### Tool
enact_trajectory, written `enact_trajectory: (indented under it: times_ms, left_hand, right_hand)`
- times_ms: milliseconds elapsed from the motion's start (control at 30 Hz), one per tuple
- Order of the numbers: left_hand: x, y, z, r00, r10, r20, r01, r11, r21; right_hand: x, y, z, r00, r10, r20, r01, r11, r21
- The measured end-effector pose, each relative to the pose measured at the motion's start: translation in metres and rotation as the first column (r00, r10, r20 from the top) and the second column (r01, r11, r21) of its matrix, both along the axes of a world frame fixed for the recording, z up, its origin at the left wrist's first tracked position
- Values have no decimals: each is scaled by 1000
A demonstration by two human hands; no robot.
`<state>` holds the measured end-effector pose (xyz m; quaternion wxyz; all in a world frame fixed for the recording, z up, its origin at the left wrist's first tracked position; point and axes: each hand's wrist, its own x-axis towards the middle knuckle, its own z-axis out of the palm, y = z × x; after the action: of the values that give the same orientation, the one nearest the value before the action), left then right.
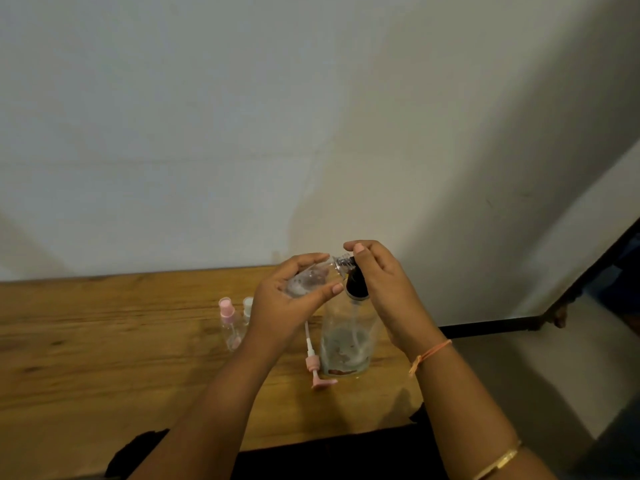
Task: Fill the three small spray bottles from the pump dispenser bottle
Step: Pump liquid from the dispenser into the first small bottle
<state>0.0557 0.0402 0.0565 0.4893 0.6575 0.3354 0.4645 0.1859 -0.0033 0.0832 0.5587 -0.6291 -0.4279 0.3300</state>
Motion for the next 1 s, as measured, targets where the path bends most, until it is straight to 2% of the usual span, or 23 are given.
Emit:
enact_trajectory:
  times_ms: [100, 267, 667, 1000]
  left_hand:
    - [1, -2, 3, 999, -21, 36, 22, 999, -23]
    - [2, -7, 5, 1000, -7, 14, 6, 999, 41]
    - [-2, -3, -1, 998, 22, -57, -15, 994, 110]
    - [0, -3, 3, 999, 29, -18, -26, 989, 146]
  right_hand:
    - [0, -2, 0, 997, -18, -75, 19, 1000, 6]
    - [-1, -3, 0, 991, -45, -126, 41, 999, -29]
    - [-3, 0, 2, 995, -27, -94, 24, 999, -30]
    - [-7, -4, 1, 988, -64, -142, 64, 998, -8]
